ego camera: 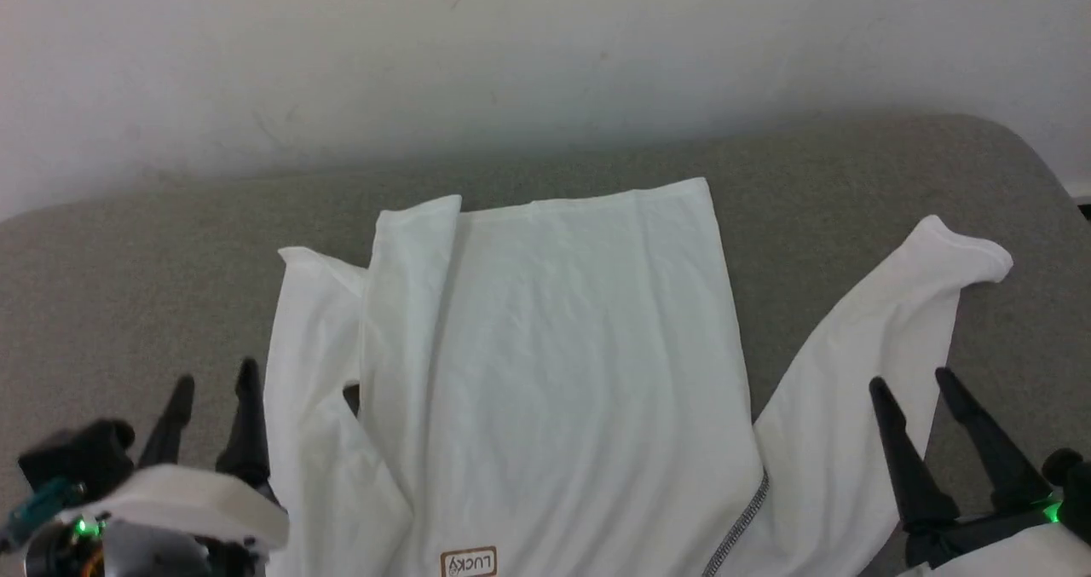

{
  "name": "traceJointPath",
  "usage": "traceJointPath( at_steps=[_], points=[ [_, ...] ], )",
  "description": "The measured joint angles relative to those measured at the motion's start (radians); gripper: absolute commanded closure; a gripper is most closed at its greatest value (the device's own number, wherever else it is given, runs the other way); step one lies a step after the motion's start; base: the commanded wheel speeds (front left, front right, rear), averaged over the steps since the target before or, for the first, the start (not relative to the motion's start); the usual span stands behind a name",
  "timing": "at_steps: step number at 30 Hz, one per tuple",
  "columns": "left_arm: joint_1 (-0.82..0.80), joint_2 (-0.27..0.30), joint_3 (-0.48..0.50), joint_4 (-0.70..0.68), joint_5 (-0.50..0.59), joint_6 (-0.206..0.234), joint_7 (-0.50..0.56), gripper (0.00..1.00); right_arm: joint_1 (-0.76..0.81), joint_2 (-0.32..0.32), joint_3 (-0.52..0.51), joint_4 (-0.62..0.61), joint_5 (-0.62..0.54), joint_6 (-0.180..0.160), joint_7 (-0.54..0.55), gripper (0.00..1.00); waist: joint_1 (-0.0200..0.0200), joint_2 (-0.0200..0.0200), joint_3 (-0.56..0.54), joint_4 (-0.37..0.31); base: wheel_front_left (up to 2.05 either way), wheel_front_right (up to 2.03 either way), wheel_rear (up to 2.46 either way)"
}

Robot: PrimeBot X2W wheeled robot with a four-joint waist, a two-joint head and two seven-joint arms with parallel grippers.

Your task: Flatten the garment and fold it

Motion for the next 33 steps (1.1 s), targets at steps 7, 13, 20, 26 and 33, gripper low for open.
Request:
traceJointPath(
  at_steps=[7,13,20,26,33],
  points=[
    [-0.352,0.029,0.021,0.17,0.019,-0.045,-0.023,0.0,-0.096,-0.024,-0.019,-0.016,0.012,0.0,-0.014,0.0,0.0002,0.0,0.097,-0.024,0.0,0.0,0.0],
    [-0.609,0.093,-0.001,0.365,0.016,-0.106,0.099,0.0,-0.161,-0.045,-0.012,0.008,0.05,0.0,-0.037,0.0,0.0003,0.0,0.196,-0.055,0.0,0.0,0.0],
    [-0.759,0.171,-0.058,0.564,-0.021,-0.155,0.372,0.0,-0.214,-0.068,0.018,0.075,0.093,0.0,-0.07,0.0,0.0003,-0.0001,0.294,-0.105,0.0,0.0,0.0],
    [-0.775,0.248,-0.082,0.653,-0.03,-0.146,0.567,0.0,-0.239,-0.08,0.045,0.12,0.12,0.0,-0.097,0.0,0.0001,0.0,0.346,-0.154,0.0,0.0,0.0],
    [-0.802,0.308,-0.108,0.663,-0.023,-0.137,0.681,0.39,-0.262,-0.09,0.075,0.158,0.155,0.0,-0.116,0.0,-0.0002,0.0,0.386,-0.19,0.0,0.0,0.0]
  ],
)
